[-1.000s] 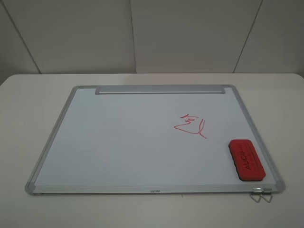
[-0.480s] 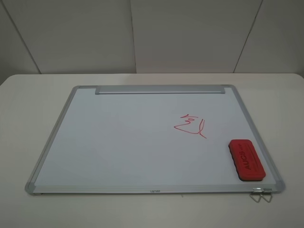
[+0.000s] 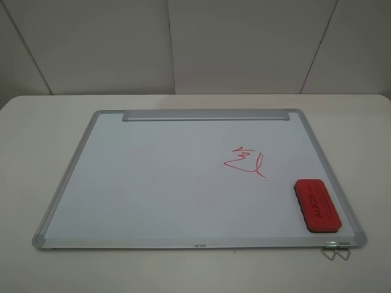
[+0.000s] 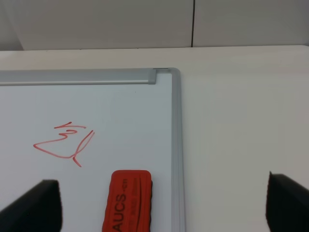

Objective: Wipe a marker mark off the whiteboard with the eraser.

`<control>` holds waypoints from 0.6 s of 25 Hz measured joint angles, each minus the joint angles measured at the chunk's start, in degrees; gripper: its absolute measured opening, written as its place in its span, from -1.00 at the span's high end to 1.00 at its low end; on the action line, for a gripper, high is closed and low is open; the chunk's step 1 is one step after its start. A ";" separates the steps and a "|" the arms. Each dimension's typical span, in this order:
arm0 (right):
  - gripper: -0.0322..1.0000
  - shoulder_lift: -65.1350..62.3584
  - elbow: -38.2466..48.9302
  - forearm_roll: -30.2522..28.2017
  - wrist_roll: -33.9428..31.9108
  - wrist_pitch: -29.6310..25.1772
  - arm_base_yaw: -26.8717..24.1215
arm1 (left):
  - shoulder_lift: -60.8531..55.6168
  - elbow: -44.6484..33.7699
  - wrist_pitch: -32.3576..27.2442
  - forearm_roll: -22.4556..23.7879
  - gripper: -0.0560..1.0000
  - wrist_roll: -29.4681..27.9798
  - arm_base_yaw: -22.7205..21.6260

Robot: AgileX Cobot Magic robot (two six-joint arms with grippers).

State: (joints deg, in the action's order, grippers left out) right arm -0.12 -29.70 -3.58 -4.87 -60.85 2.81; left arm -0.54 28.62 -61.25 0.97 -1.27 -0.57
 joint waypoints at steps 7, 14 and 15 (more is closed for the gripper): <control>-0.52 0.00 0.00 0.00 0.14 0.00 0.00 | 0.00 0.00 0.00 0.00 -0.58 0.00 0.00; -0.52 0.00 0.00 0.00 0.14 0.00 0.00 | 0.00 0.00 0.00 0.00 -0.58 0.00 0.00; -0.52 0.00 0.00 0.00 0.14 0.00 0.00 | 0.00 0.00 0.00 0.00 -0.58 0.00 0.00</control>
State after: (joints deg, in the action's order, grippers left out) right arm -0.12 -29.70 -3.58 -4.73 -60.85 2.81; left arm -0.54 28.62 -61.25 0.97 -1.27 -0.57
